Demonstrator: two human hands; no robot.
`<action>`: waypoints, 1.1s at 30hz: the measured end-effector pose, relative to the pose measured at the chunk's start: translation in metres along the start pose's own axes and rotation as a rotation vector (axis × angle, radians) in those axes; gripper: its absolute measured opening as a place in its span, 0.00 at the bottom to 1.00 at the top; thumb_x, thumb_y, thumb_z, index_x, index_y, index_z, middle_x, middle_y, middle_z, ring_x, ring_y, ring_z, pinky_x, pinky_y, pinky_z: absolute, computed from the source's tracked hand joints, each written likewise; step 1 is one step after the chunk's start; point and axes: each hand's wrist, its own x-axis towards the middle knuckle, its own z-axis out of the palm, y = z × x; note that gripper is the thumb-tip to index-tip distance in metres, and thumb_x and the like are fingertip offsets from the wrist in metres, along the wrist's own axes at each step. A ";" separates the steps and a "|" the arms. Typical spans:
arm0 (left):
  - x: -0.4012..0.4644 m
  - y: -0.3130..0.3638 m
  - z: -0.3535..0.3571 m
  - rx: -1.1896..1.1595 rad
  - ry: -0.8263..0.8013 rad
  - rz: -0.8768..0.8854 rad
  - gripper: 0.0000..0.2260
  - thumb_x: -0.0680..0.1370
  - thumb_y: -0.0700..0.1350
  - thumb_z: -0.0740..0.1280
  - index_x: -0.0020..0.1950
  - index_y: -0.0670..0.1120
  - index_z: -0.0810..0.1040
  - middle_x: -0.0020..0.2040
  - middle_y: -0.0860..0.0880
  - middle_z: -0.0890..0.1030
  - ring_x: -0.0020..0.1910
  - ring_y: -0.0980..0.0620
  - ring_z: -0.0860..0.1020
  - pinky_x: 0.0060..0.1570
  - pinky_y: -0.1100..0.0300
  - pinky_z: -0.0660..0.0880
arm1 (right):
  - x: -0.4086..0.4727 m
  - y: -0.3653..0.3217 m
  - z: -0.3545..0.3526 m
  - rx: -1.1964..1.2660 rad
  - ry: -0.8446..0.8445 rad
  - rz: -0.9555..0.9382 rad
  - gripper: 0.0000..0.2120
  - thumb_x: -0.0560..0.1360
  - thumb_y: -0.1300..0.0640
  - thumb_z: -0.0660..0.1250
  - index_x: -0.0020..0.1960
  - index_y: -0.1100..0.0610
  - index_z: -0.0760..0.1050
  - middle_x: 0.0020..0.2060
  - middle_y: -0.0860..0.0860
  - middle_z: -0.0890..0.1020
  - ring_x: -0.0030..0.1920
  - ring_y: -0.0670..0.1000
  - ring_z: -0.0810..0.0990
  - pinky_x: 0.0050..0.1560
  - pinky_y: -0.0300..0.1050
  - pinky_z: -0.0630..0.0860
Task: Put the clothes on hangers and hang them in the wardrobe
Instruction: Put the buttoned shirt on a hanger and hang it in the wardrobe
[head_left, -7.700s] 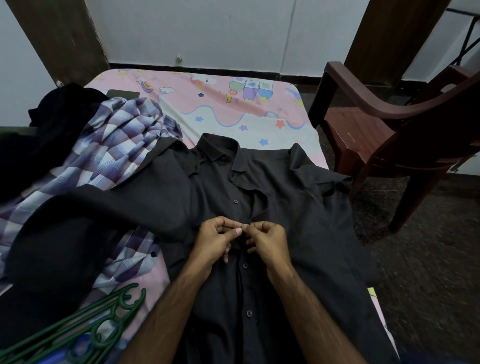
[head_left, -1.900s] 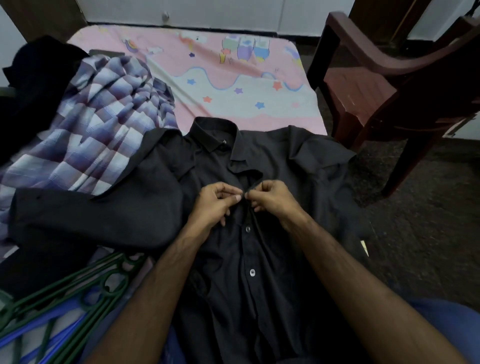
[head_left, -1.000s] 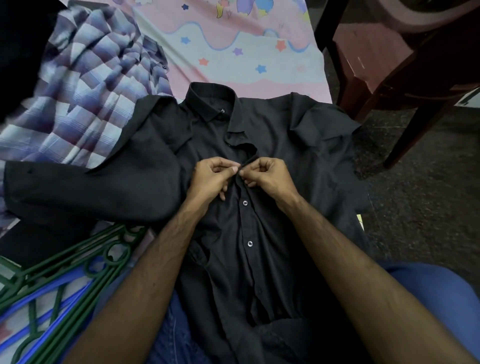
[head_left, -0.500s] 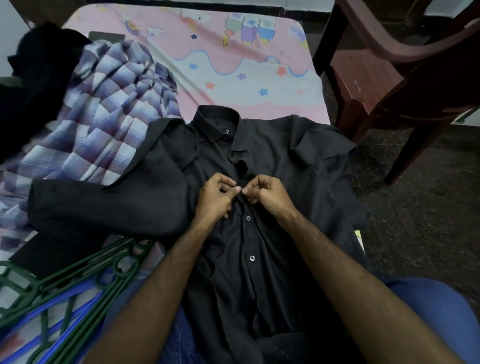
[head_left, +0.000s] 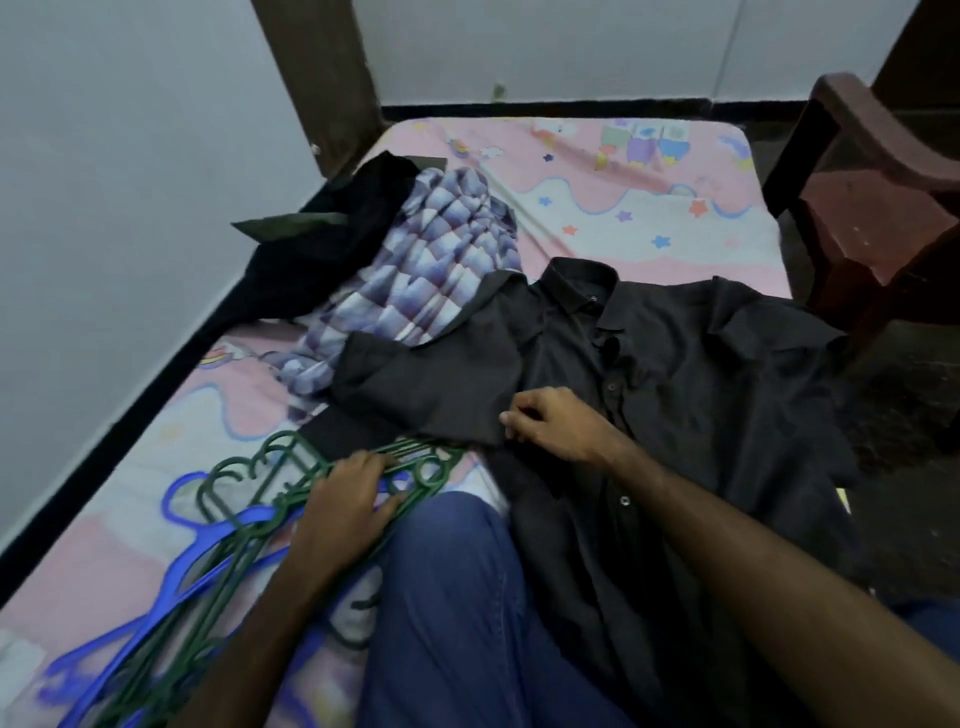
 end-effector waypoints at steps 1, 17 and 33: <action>-0.006 -0.007 -0.002 0.050 -0.029 0.007 0.18 0.73 0.58 0.62 0.54 0.47 0.79 0.48 0.46 0.80 0.46 0.41 0.80 0.44 0.46 0.78 | 0.003 -0.011 0.005 -0.016 -0.044 -0.044 0.13 0.81 0.51 0.66 0.40 0.54 0.81 0.35 0.46 0.84 0.38 0.44 0.82 0.44 0.42 0.76; 0.046 0.079 -0.116 -0.042 0.165 0.365 0.14 0.79 0.55 0.56 0.55 0.52 0.77 0.48 0.51 0.78 0.48 0.47 0.80 0.42 0.48 0.78 | -0.009 -0.086 -0.040 0.154 -0.106 -0.337 0.09 0.85 0.53 0.62 0.47 0.48 0.78 0.36 0.50 0.80 0.38 0.43 0.77 0.44 0.43 0.74; -0.011 -0.024 -0.139 0.032 0.239 -0.141 0.29 0.78 0.60 0.66 0.74 0.48 0.65 0.75 0.46 0.64 0.69 0.40 0.70 0.58 0.36 0.71 | 0.001 -0.081 -0.004 0.765 -0.408 -0.095 0.15 0.86 0.57 0.56 0.50 0.64 0.76 0.26 0.48 0.73 0.23 0.45 0.73 0.26 0.36 0.71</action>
